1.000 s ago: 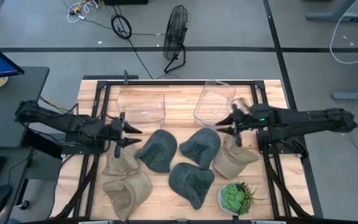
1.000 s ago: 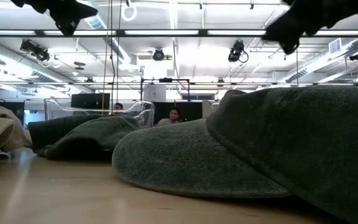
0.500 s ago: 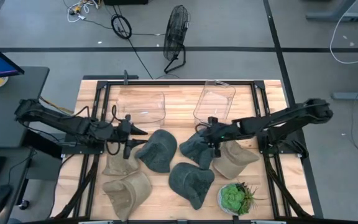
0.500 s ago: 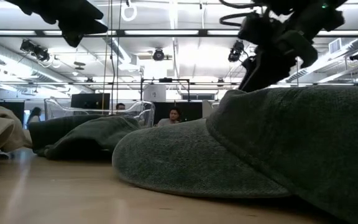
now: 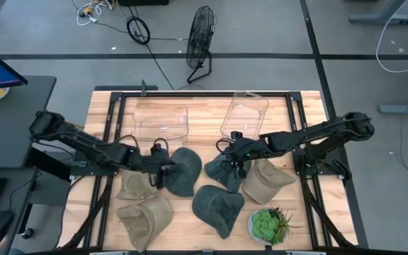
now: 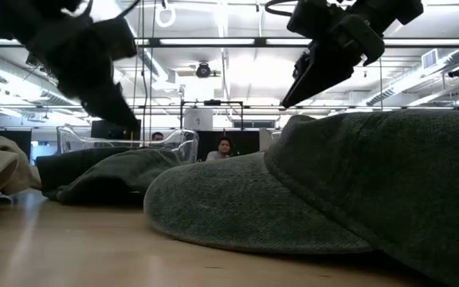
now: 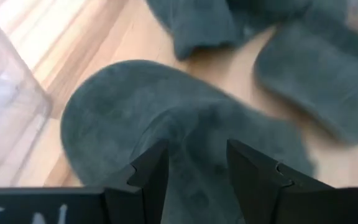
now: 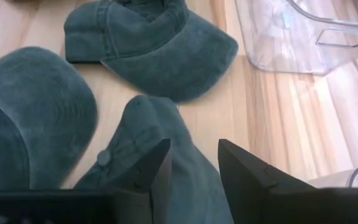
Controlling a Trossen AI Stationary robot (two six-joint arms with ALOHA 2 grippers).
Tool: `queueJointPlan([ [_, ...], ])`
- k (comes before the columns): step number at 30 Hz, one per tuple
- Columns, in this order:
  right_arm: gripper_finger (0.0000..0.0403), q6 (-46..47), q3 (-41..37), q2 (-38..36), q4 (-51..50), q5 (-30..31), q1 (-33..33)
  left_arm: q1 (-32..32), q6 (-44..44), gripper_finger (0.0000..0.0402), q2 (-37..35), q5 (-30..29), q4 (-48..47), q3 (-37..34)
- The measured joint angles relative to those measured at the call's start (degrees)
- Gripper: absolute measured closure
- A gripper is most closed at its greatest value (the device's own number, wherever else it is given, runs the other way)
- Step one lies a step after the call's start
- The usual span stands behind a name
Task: Pick & Place hat
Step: Put the top left black cap into the left transparent bin
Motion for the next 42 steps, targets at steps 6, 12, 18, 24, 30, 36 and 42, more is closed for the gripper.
queueJointPlan([
  [6, 0.0266, 1.91, 0.0, 0.0, -0.06, -0.18, 0.0, 0.21, 7.16, 0.0237, 2.77, -4.73, -0.19, 0.0],
  [12, 0.0266, 2.91, 0.0, 0.0, -0.06, -0.19, 0.0, 0.35, 1.62, 0.0237, 6.53, -4.83, -0.98, 0.0],
  [18, 0.0266, 3.04, 0.0, 0.0, -0.08, -0.19, 0.0, 0.35, -2.2, 0.0241, 11.63, -5.27, -0.76, 0.09],
  [24, 0.0266, 3.02, 0.0, 0.0, -0.1, -0.21, 0.0, 0.35, -5.87, 0.0358, 11.48, -6.13, -1.04, 0.05],
  [30, 0.0266, 2.99, -0.02, 0.0, -0.29, -0.21, 0.0, -2.1, -8.77, 0.0376, 7.32, -5.4, 0.16, 0.79],
  [36, 0.0266, 2.98, -0.02, -0.02, -0.67, -0.19, 0.0, -6.24, -4.98, 0.0384, 1.18, -10.78, -2.43, 4.98],
  [42, 0.0266, 2.97, -0.02, -0.02, -0.71, -0.19, 0.0, -6.26, -2.8, 0.0377, -3.92, -18.57, -21.0, 12.58],
])
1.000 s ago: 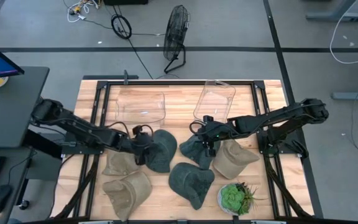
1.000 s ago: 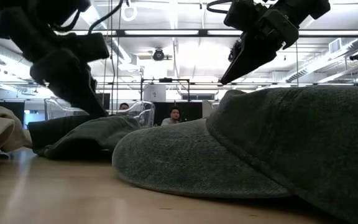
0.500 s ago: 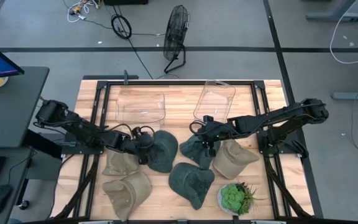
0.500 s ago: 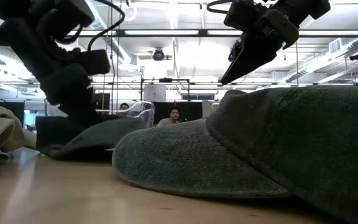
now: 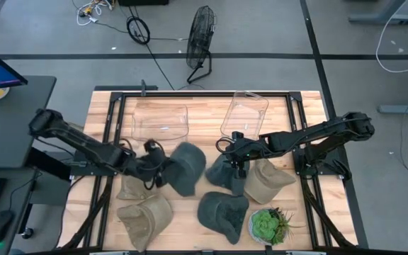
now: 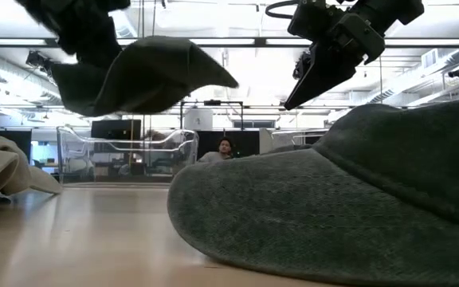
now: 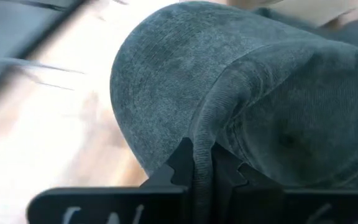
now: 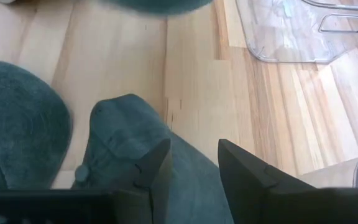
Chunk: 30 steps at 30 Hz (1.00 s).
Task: Pick & Place hat
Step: Put the top left black cap into the left transparent bin
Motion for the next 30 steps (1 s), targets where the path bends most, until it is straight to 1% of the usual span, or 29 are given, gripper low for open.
queueJointPlan([
  [3, 0.0266, -0.33, 0.0, 0.0, 0.02, -0.02, 0.0, 1.74, 3.59, 0.0377, -0.86, -5.03, -11.74, 4.77],
  [6, 0.0266, -0.33, 0.0, 0.0, 0.04, 0.0, 0.0, 5.38, 8.56, 0.038, -0.93, -10.04, -19.05, 9.78],
  [8, 0.0266, -0.33, 0.0, 0.0, 0.07, 0.0, 0.0, 8.76, 14.55, 0.0381, -0.94, -11.03, -22.36, 12.48],
  [11, 0.0266, -0.33, 0.0, 0.0, 0.09, 0.0, 0.0, 14.58, 29.27, 0.038, -0.94, -11.07, -23.96, 14.4],
  [15, 0.0266, -0.3, 0.0, 0.0, 0.11, 0.0, 0.0, 22.69, 48.93, 0.038, -0.92, -11.1, -23.84, 14.85],
  [18, 0.0266, -0.3, 0.0, 0.0, 0.11, 0.0, 0.0, 28.32, 57.27, 0.038, -0.79, -11.07, -23.07, 14.85],
  [22, 0.0266, -0.28, -0.02, 0.0, 0.11, 0.0, 0.0, 34.13, 64.37, 0.038, -0.77, -11.06, -19.82, 14.85],
  [24, 0.0266, -0.25, -0.02, 0.0, 0.13, 0.0, -0.02, 36.02, 68.0, 0.038, -0.77, -10.63, -18.08, 14.85],
  [25, 0.0266, -0.14, -0.02, 0.0, 0.13, 0.0, -0.02, 36.79, 69.7, 0.038, -0.77, -9.3, -17.52, 14.86],
  [28, 0.0266, -0.13, -0.02, 0.0, 0.14, 0.0, -0.02, 38.42, 77.31, 0.0386, -0.22, -0.92, -17.4, 13.91],
  [29, 0.0266, -0.13, -0.02, 0.0, 0.15, 0.0, -0.01, 38.6, 80.34, 0.0387, -0.1, 0.84, -17.45, 12.84],
  [30, 0.0266, -0.13, -0.02, 0.0, 0.15, 0.0, 0.0, 38.65, 83.24, 0.0387, 0.0, 1.3, -17.65, 11.65],
])
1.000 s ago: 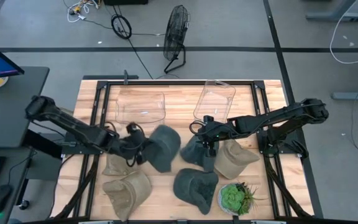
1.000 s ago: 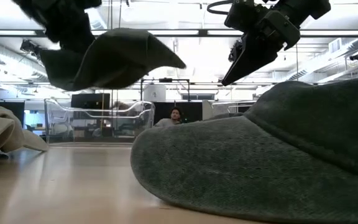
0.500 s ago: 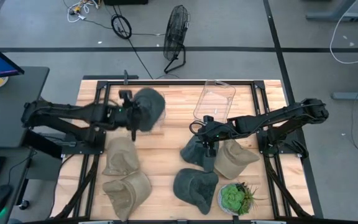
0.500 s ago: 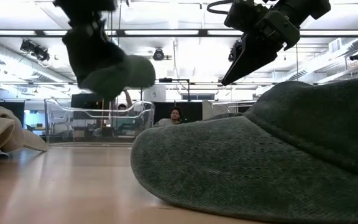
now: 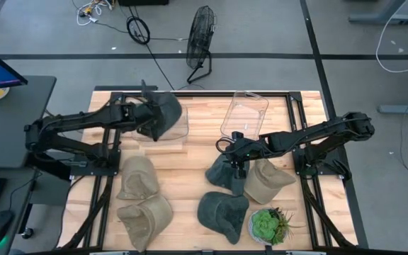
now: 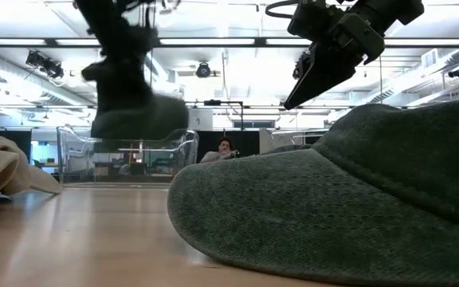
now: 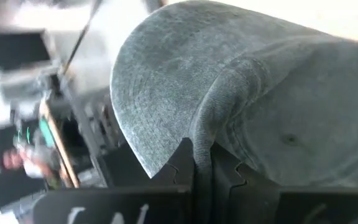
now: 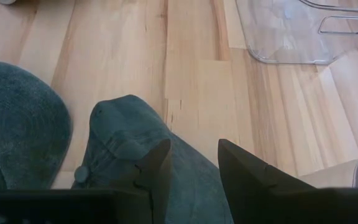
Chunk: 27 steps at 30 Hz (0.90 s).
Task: Pick & Place hat
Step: Put the top left black cap into the left transparent bin
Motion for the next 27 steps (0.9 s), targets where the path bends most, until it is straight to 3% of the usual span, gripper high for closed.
queueJointPlan([
  [2, 0.0266, 0.0, 0.0, 0.0, 0.0, 0.0, 0.0, -0.04, 3.55, 0.0387, 0.39, -0.01, 1.71, -2.01],
  [8, 0.0266, -0.02, -0.04, 0.0, -0.04, 0.0, -0.01, -0.07, 3.15, 0.0376, 0.53, 3.0, 6.76, -7.43],
  [18, 0.0266, 0.02, -0.04, 0.0, -0.01, 0.01, -0.01, 4.32, -11.67, 0.0373, 2.37, 17.15, 7.63, -9.24],
  [27, 0.0266, 2.01, -0.04, 0.0, -0.15, 0.0, 0.0, 9.64, -13.05, 0.0365, 9.69, 18.1, 8.41, -9.12],
])
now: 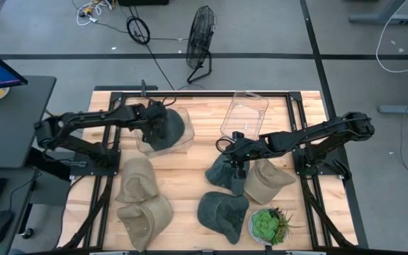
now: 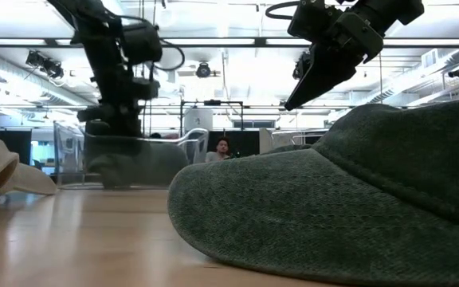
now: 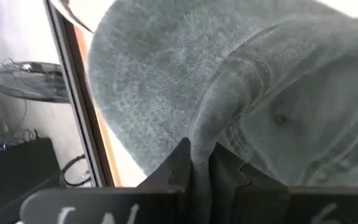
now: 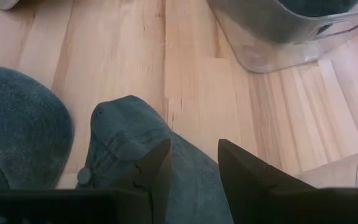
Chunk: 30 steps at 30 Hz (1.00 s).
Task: Pick & Place hat
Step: Put the top left black cap into the left transparent bin, then put the top left brown cap into the right transparent bin
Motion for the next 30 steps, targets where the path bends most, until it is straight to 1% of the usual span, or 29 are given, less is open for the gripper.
queueJointPlan([
  [3, 0.0266, -0.02, 0.0, 0.0, 0.0, 0.0, -0.01, 0.81, 0.11, 0.0341, 2.86, -0.1, 0.94, 0.19],
  [6, 0.0266, -0.46, 0.0, 0.0, -0.02, 0.02, -0.02, 1.36, 1.31, 0.0302, 4.79, -1.3, 3.35, 0.17],
  [8, 0.0266, -0.77, 0.0, 0.0, -0.02, 0.02, -0.01, 1.57, 1.84, 0.0274, 5.23, -3.26, 6.19, 0.08],
  [12, 0.0266, -0.76, 0.0, 0.0, -0.16, 0.02, 0.0, 1.63, 1.78, 0.0222, 5.37, -9.9, 10.58, -0.16],
  [16, 0.0266, -0.76, 0.0, 0.0, -0.46, 0.01, 0.0, -0.12, 1.46, 0.0186, 4.94, -11.11, 7.52, 1.35],
  [19, 0.0266, -0.79, 0.0, 0.0, -0.44, 0.02, -0.02, -2.33, -0.74, 0.017, 4.96, -10.97, 4.31, 3.01],
  [23, 0.0266, -0.85, 0.0, 0.0, -0.44, 0.01, -0.02, -5.15, -3.96, 0.016, 4.94, -11.19, 1.77, 6.12],
  [27, 0.0266, -0.83, 0.0, 0.0, -0.43, 0.02, -0.01, -8.29, -7.5, 0.0162, 4.9, -11.29, -2.19, 10.4],
  [30, 0.0266, -0.83, 0.0, 0.0, -0.42, 0.02, 0.0, -11.76, -11.49, 0.017, 4.46, -10.87, -7.99, 14.46],
])
